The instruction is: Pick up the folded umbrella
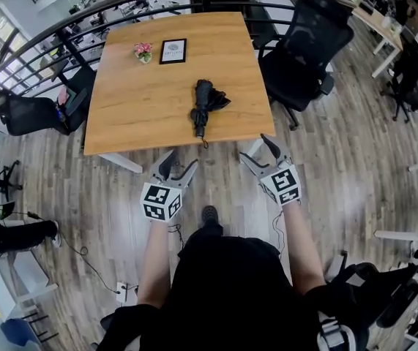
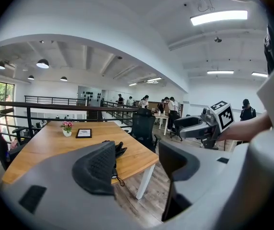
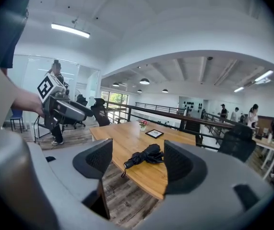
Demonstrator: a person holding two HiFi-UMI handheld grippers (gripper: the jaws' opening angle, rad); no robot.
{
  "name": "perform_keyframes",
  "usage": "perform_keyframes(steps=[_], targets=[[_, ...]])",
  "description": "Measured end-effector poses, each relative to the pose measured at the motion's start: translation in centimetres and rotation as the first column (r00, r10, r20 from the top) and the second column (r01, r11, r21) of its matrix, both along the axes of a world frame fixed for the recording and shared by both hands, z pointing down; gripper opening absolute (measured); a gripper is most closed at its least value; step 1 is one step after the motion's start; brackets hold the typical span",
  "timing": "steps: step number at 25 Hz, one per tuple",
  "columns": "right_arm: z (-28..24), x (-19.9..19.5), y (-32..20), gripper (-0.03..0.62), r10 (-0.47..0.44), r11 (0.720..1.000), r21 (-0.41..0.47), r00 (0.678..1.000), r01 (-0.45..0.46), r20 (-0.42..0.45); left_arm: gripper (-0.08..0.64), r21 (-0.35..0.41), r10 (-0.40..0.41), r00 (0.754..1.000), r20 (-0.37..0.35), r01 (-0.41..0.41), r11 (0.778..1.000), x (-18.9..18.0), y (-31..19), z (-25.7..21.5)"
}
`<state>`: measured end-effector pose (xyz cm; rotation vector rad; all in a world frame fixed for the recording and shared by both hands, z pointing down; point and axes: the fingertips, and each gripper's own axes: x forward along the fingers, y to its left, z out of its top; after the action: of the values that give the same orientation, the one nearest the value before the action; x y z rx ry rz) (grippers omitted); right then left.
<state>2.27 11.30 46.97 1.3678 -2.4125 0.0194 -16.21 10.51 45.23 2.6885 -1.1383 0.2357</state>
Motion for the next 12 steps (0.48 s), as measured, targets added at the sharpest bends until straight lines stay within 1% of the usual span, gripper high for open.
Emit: perform_keyframes(steps=[3, 6, 8, 9, 12], targets=[[-0.2, -0.1, -1.7, 0.333, 0.031, 0.999, 0.013, 0.999, -0.031, 0.013, 0.285, -0.003, 0.010, 1.000, -0.021, -0.010, 1.000, -0.7, -1.6, -0.1], [0.2, -0.5, -3.1, 0.333, 0.054, 0.998, 0.016, 0.998, -0.055, 0.013, 0.285, -0.008, 0.019, 0.999, -0.047, -0.020, 1.000, -1.3, -3.4, 0.1], [0.5, -0.6, -4.1, 0.321, 0.077, 0.997, 0.021, 0.997, -0.078, 0.016, 0.285, -0.003, 0.018, 0.999, -0.051, -0.018, 1.000, -1.8, -4.7, 0.1], [0.5, -0.7, -4.6, 0.300, 0.092, 0.995, 0.026, 0.996, -0.092, 0.022, 0.285, 0.003, 0.014, 0.999, -0.052, -0.014, 1.000, -2.2, -5.4, 0.1], [0.6, -0.7, -6.0, 0.296, 0.127, 0.991, 0.031, 0.992, -0.127, 0.026, 0.285, 0.011, 0.007, 0.998, -0.065, -0.007, 1.000, -3.0, -7.3, -0.1]])
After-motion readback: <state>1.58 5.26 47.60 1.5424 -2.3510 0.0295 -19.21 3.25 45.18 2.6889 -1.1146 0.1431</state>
